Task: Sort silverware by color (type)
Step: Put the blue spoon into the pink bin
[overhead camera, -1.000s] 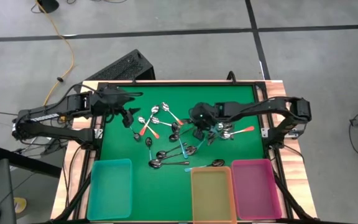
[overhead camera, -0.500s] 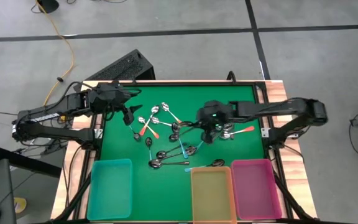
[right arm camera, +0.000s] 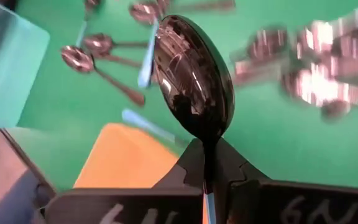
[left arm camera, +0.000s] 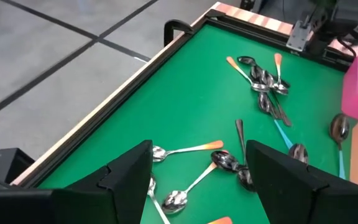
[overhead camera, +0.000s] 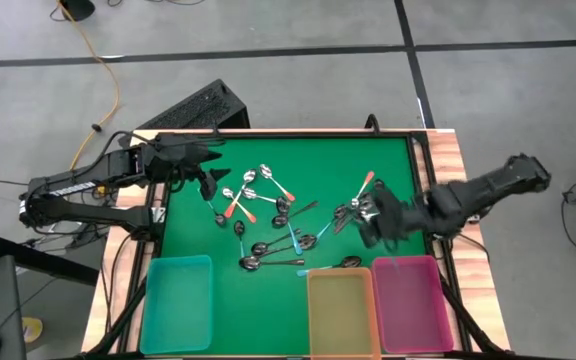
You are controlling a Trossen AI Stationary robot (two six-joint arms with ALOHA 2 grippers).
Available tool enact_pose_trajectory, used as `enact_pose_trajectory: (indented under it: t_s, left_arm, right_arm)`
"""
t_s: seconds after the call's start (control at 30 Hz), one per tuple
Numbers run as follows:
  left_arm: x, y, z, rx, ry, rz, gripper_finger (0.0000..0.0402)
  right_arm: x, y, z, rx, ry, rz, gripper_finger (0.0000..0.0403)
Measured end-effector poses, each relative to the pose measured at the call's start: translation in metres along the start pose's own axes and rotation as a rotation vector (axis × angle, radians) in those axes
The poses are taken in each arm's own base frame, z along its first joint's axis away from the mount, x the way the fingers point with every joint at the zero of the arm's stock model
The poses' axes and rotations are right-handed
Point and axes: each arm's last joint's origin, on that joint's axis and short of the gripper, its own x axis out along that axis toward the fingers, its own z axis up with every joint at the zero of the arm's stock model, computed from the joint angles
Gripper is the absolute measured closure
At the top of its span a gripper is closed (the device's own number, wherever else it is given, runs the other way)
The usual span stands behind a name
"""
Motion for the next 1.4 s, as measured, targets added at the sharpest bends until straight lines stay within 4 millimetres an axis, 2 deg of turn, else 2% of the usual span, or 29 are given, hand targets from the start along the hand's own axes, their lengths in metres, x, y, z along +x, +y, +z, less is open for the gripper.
enact_pose_trajectory:
  t_s: [0.23,0.43,0.63,1.1,1.27,1.4]
  left_arm:
    - [0.000,0.000,0.000,-0.014,-0.003,0.006,0.0159]
    - [0.000,0.000,0.000,-0.015,-0.006,0.015,0.0159]
    - [0.000,0.000,0.000,-0.015,-0.006,0.015,0.0159]
    - [0.000,0.001,-0.001,-0.013,0.005,0.015,0.0159]
    - [0.000,-0.001,-0.002,-0.007,0.025,-0.030,0.0159]
    - [0.000,-0.001,-0.002,-0.001,0.024,-0.028,0.0159]
  right_arm:
    - [-0.013,-0.005,-0.062,0.207,0.098,-0.080,0.0376]
    - [-0.009,-0.008,-0.101,0.264,0.153,-0.178,0.0380]
    - [0.012,-0.001,-0.118,0.265,0.234,-0.321,0.0378]
    - [0.051,0.005,-0.153,0.203,0.258,-0.453,0.0377]
    - [0.059,0.003,-0.159,0.170,0.292,-0.512,0.0374]
    - [0.059,0.003,-0.160,0.169,0.293,-0.512,0.0349]
